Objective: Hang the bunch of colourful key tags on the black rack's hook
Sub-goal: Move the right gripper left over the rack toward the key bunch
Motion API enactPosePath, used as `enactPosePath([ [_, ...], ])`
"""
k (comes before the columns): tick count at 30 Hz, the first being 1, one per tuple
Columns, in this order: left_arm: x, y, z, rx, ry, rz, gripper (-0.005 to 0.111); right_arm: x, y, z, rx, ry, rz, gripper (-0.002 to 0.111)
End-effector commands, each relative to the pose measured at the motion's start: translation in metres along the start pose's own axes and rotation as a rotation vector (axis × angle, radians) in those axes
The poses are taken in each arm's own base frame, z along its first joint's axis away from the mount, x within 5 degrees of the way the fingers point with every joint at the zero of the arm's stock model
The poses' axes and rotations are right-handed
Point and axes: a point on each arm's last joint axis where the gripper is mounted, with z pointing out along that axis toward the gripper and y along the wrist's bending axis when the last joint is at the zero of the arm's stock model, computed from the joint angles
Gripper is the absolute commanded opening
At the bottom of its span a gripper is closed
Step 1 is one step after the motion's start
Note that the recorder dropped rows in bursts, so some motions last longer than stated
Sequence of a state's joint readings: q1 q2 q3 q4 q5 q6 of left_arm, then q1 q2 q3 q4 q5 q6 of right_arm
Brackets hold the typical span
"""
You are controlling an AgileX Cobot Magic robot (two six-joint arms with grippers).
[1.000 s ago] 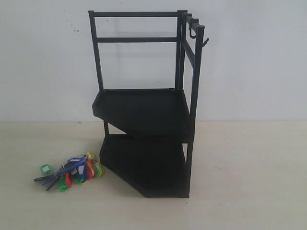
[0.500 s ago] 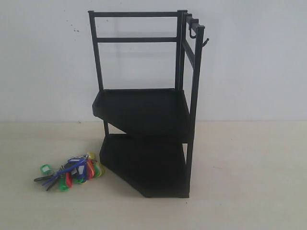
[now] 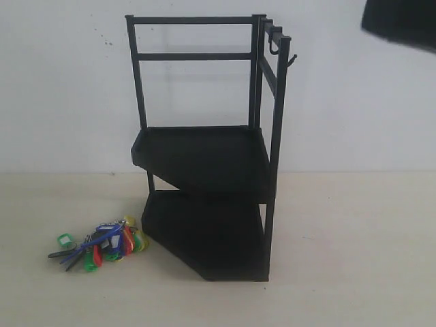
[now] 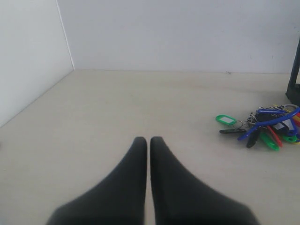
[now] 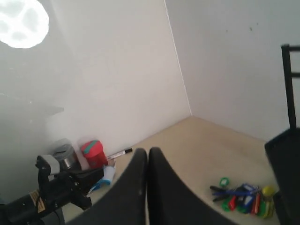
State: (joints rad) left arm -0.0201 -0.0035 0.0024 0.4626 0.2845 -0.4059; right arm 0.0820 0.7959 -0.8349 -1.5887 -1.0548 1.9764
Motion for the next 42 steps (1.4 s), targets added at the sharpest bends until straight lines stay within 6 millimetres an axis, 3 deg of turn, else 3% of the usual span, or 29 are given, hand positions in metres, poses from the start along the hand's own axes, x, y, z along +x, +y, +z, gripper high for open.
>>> enactPosePath([
  [1,-0.001,0.0,0.0,0.003,-0.004,-0.005,0.004,0.006,-0.018,0.007,0.046,0.071,0.077,0.0],
  [7,-0.001,0.0,0.0,0.003,-0.004,-0.005,0.004,0.019,-0.014,0.008,0.03,0.123,0.129,0.0],
  [11,-0.001,0.0,0.0,0.003,-0.004,-0.005,0.004,0.039,-0.011,0.017,-0.001,0.157,0.18,0.0],
  [17,-0.001,0.0,0.0,0.002,-0.002,-0.005,0.004,0.077,-0.029,0.029,0.272,0.128,0.206,0.0],
  [20,-0.001,0.0,0.0,0.002,-0.002,-0.005,0.004,0.086,-0.033,0.03,0.401,0.088,0.219,0.0],
  [33,-0.001,0.0,0.0,0.003,-0.003,-0.005,0.004,0.088,-0.015,0.035,0.586,-0.016,0.13,0.0],
  [37,-0.001,0.0,0.0,0.003,-0.003,-0.005,0.004,0.09,-0.007,0.036,0.572,-0.016,0.119,0.0],
  [42,-0.001,0.0,0.0,0.002,-0.002,-0.005,0.004,0.09,-0.006,0.036,0.559,0.095,-0.137,0.0],
])
